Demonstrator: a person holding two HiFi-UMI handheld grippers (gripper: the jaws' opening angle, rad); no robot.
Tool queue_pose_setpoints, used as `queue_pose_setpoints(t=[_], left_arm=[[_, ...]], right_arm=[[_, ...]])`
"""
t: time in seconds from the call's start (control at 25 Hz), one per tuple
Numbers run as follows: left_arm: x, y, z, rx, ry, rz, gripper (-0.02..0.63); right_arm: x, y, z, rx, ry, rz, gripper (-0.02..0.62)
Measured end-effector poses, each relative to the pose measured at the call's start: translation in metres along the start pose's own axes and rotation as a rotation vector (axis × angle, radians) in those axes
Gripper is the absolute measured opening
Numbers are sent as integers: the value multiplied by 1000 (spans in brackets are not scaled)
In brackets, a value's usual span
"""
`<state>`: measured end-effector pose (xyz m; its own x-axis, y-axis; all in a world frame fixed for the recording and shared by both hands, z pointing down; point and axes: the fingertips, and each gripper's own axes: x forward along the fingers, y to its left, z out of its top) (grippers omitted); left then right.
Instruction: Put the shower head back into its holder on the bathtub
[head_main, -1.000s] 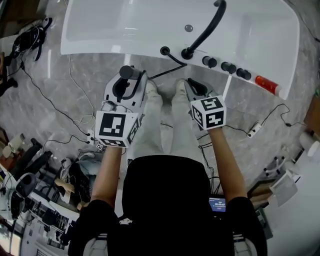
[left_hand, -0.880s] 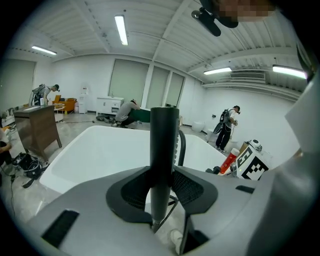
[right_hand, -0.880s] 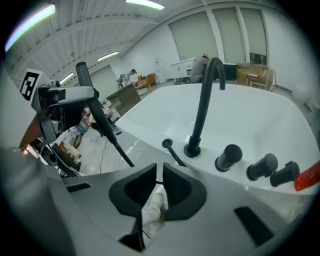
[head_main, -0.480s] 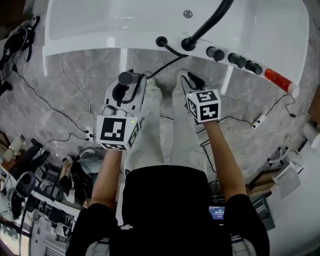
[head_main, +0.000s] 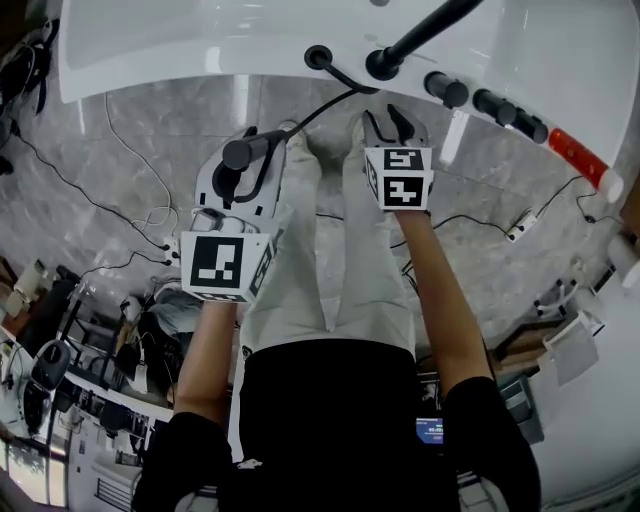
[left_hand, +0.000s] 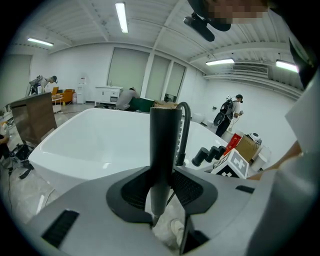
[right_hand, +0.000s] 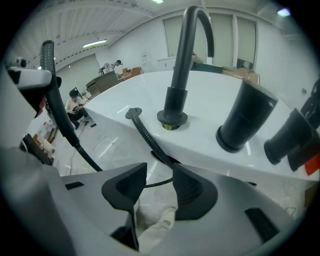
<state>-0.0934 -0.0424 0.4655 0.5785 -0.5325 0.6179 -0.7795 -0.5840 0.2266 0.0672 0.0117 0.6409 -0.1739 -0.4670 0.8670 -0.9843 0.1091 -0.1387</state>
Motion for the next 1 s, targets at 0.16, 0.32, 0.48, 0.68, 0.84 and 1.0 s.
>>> queue_pose_setpoints(t=[0.16,0.32,0.48,0.68,0.84,1.0], left_arm=[[3,0,-3,5,6,-3,144],[5,1,-5,15,9,-7,144],[7,1,-2,5,18,-3,144],[9,3,-4,5,19,-8,144],[11,5,-8,-1,21,-5,144],[13,7,-13,-2,28,-5,144]], right_arm=[[16,-1,8,-53,-22,-40,150],[30,-2,5,-77,-14,-63,156],[41,-7,0,-114,13,-84,156],[57,-13,-9,-133,52,-109,156],[70,-14,-16,-121,71,-117,156],[80,-17,-20,-100,84,-133,156]])
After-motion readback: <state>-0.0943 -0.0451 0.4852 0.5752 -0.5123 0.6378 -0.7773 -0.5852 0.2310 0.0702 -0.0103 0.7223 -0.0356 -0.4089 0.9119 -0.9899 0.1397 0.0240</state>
